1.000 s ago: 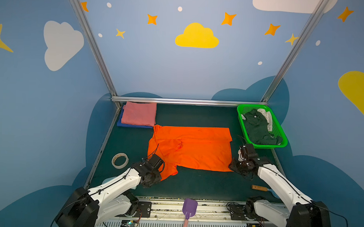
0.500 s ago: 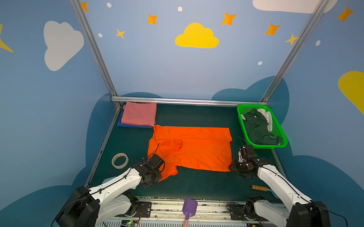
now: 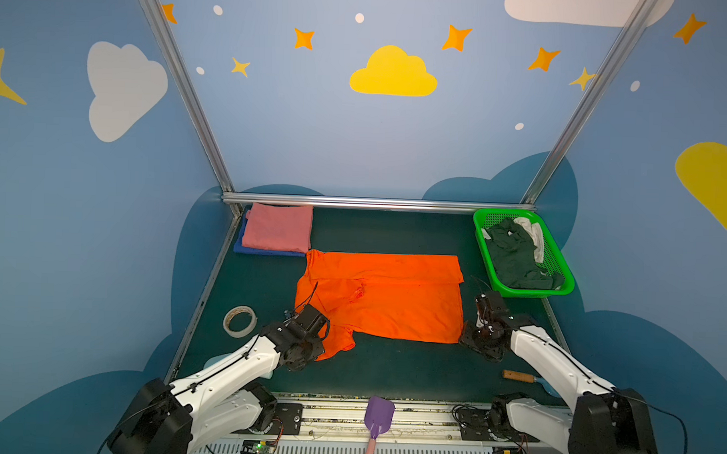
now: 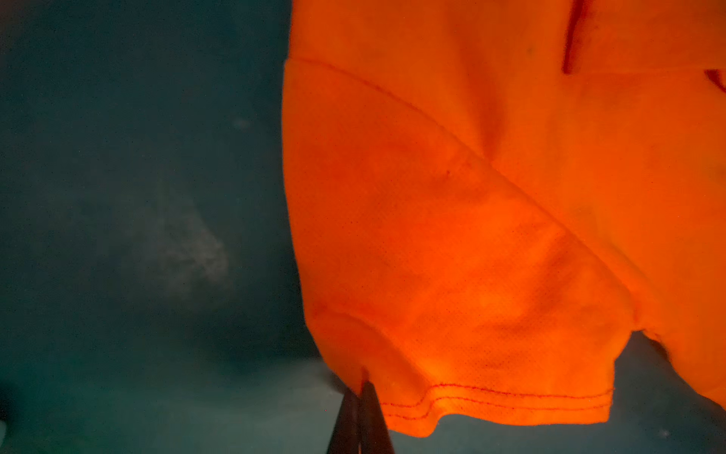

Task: Fold and stack the t-shirts
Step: 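Lower both grippers and pinch the near hem corners of the orange shirt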

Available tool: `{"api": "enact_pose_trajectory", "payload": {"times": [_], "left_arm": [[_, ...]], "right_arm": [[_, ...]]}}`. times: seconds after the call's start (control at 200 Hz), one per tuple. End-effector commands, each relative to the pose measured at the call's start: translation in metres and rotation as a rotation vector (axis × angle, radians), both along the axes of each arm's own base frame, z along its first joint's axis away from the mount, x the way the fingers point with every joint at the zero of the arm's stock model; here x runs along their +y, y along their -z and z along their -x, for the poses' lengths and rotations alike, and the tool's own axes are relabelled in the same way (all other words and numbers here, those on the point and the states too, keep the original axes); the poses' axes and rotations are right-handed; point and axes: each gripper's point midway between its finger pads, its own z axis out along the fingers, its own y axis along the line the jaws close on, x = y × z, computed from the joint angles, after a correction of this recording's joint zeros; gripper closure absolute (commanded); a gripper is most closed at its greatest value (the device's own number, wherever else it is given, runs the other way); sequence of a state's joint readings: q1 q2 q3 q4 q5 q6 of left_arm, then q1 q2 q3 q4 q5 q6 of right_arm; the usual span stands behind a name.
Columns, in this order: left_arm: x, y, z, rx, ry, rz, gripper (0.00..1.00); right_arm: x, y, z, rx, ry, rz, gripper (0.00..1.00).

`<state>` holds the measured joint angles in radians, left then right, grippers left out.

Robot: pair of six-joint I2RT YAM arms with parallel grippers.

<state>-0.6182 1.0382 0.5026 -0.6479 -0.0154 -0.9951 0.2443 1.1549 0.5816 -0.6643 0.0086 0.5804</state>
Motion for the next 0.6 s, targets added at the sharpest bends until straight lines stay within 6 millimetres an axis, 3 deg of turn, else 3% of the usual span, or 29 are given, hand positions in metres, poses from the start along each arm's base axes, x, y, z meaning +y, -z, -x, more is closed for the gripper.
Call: {"api": "enact_pose_trajectory", "payload": {"times": [0.0,0.35,0.596], "left_arm": [[0.004,-0.006,-0.003,-0.014,0.010,-0.032,0.95],[0.004,-0.010,-0.006,-0.024,0.008,-0.040,0.95],[0.004,-0.015,-0.009,-0.036,0.004,-0.040,0.95]], "right_arm": [[-0.001,-0.003,-0.010,-0.019,0.012,0.012,0.47],[0.003,0.005,-0.021,-0.013,0.005,0.012,0.49],[0.004,0.007,-0.025,-0.009,0.000,0.010,0.71]]}}
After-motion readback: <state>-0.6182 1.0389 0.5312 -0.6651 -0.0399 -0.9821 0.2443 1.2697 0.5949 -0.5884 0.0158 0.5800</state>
